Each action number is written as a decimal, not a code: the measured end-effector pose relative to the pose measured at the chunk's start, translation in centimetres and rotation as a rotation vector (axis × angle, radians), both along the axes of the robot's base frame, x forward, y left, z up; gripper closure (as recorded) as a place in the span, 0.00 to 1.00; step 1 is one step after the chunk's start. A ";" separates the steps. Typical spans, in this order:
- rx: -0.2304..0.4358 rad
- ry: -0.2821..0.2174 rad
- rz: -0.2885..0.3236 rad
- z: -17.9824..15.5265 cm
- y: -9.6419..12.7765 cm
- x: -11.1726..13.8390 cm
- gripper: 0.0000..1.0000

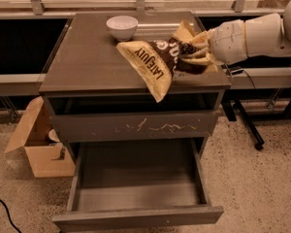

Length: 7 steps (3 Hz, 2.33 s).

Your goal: Pick brown chip bag from middle drawer and place on counter

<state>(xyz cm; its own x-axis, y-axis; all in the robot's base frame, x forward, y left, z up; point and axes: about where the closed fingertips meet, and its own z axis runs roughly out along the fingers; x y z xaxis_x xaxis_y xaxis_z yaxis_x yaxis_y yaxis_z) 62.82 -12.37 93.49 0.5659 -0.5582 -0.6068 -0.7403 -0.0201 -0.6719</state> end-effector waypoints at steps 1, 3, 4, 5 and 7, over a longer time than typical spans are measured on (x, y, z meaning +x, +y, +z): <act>0.006 -0.016 -0.008 0.8 -0.3 0.3 1.00; 0.015 -0.011 -0.118 1.4 -1.3 7.4 1.00; 0.042 -0.004 -0.185 1.9 -2.6 11.9 1.00; 0.069 0.004 -0.239 2.0 -3.7 15.2 0.81; 0.109 0.006 -0.313 1.8 -4.9 19.0 0.35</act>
Offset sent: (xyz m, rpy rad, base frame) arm 0.0484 -0.0124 0.0217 0.0191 -0.0396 -0.1209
